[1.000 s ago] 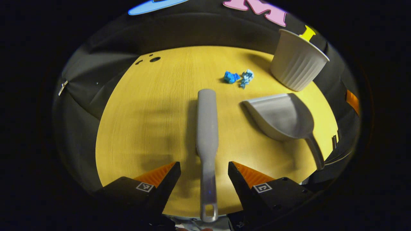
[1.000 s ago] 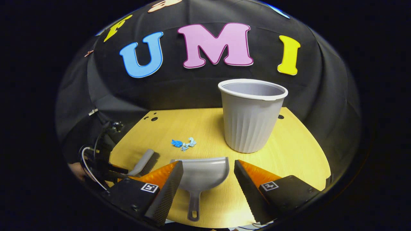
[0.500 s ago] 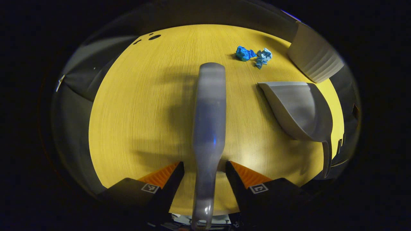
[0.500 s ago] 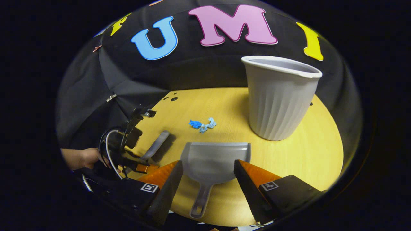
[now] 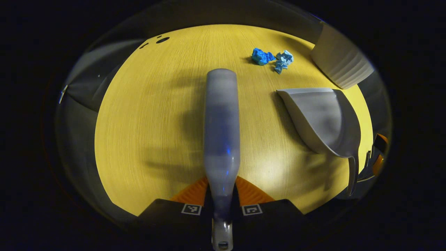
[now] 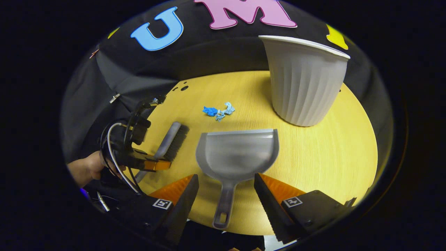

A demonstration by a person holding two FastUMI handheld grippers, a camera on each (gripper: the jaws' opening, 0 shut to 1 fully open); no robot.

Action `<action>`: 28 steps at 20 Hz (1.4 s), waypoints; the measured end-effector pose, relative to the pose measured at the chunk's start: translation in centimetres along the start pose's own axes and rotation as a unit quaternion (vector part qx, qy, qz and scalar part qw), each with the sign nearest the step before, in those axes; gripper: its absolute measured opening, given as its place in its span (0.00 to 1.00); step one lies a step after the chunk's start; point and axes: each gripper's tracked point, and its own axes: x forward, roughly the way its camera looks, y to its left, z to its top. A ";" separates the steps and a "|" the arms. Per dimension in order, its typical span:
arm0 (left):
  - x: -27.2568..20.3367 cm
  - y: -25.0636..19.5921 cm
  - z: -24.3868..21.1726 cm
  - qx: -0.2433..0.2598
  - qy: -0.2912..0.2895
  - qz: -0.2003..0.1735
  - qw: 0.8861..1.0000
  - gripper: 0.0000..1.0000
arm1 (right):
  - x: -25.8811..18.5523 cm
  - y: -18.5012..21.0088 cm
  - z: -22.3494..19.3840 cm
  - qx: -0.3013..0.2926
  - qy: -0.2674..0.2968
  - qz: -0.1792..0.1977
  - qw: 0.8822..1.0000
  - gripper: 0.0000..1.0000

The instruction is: Pick up the small broom and dustpan from the desktop, sweep the trash into the dustpan with the broom, and then empty the trash into the garbage bin.

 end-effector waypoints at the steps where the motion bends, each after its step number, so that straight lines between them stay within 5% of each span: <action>1: -0.1 0.1 0.0 0.000 -0.008 -0.008 1.000 0.26 | 0.1 -0.1 -0.4 0.002 0.007 -0.011 1.000 0.99; 9: -2.5 2.2 2.0 0.005 -0.077 -0.061 0.995 0.24 | 2.6 -0.2 -3.8 0.041 0.069 -0.066 0.995 0.99; 17: -3.9 4.6 5.7 0.052 -0.098 -0.042 0.993 0.24 | 7.5 -1.7 -5.9 0.031 0.114 -0.122 0.985 0.99; 22: -3.7 4.4 7.6 0.061 -0.096 -0.030 0.993 0.24 | 9.2 -1.4 -6.4 0.024 0.137 -0.111 0.984 0.96; 25: -2.8 3.5 8.7 0.050 -0.086 -0.035 0.994 0.24 | 9.7 -2.3 -5.9 0.015 0.143 -0.122 0.982 0.82; 28: -1.7 3.7 10.4 0.077 -0.079 -0.023 0.994 0.24 | 9.7 -2.9 -5.7 -0.003 0.146 -0.125 0.981 0.35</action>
